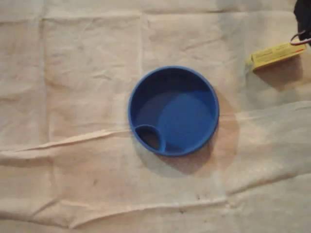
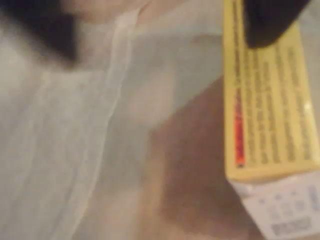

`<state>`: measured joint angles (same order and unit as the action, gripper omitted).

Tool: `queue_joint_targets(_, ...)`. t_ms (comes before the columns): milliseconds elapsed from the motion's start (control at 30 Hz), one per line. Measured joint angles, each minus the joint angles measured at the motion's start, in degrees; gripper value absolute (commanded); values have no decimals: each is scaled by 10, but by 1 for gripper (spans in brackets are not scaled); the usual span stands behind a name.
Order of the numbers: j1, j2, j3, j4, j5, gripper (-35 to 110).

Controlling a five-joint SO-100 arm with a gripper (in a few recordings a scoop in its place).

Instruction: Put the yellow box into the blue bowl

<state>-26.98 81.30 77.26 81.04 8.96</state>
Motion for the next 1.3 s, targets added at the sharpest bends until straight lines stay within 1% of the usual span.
queue_joint_targets(100, 0, 0, 0, 21, 4, 22)
queue_joint_targets(300, 0, 0, 0, 64, 33, 30)
queue_joint_targets(400, 0, 0, 0, 69, 40, 32)
queue_joint_targets(867, 0, 0, 25, 72, 40, 32)
queue_joint_targets(1067, 0, -3, 47, 38, 40, 32)
queue_joint_targets(1300, 0, -72, 47, 21, 40, 32)
